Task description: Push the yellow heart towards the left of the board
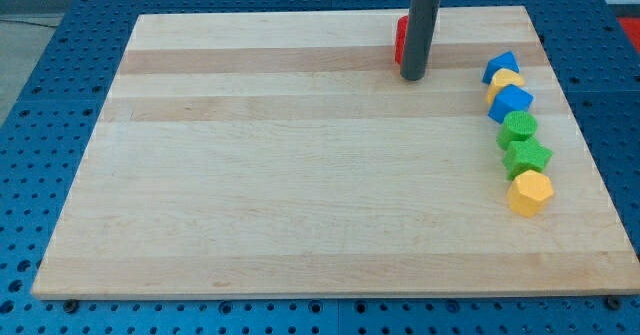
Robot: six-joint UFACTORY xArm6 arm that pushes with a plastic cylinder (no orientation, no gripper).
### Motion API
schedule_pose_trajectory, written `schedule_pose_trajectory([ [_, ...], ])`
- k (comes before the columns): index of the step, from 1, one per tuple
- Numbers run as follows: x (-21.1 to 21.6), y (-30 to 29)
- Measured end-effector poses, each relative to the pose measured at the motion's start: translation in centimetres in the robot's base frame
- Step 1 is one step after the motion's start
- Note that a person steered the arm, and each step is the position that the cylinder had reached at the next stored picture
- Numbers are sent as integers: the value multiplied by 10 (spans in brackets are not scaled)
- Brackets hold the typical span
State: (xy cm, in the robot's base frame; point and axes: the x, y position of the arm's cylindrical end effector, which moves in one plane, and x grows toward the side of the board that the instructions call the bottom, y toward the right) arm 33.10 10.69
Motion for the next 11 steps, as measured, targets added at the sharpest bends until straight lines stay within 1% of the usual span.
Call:
schedule_pose_trajectory([
  [2, -2, 8],
  [3, -2, 47],
  [5, -44, 99],
  [6, -43, 160],
  [7, -22, 202],
  [8, 20, 204],
  [9, 42, 175],
  [11, 36, 124],
])
